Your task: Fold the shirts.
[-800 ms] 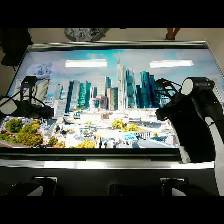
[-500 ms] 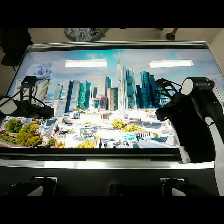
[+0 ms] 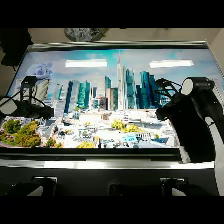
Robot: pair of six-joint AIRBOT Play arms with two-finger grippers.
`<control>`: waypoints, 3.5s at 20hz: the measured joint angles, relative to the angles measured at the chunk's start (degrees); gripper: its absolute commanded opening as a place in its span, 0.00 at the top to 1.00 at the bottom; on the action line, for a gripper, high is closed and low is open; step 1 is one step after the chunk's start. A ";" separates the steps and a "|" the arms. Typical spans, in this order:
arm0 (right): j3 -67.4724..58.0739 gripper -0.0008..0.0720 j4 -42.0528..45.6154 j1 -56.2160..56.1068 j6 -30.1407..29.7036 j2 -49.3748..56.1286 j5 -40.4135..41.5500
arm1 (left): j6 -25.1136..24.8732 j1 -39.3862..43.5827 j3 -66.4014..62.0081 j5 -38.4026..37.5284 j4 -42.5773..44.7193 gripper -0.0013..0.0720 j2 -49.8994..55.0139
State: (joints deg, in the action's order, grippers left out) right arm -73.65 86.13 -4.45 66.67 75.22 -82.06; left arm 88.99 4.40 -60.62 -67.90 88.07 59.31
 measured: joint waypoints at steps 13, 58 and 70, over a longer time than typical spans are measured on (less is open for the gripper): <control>0.02 0.31 -0.68 -0.02 0.50 0.00 7.45 | 19.98 -7.41 -1.57 24.04 -2.47 0.00 5.75; -9.99 0.31 8.33 -0.09 -6.01 -26.97 -3.15 | 5.46 13.70 9.68 21.42 -38.12 0.94 -24.61; -8.61 0.20 3.50 -0.09 -2.86 -22.14 -12.15 | 2.84 15.80 11.45 4.66 -17.84 0.01 -6.49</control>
State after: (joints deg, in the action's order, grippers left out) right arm -82.26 89.62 -4.54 63.81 53.08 -94.21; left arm 91.83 20.21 -49.17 -63.24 70.24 52.82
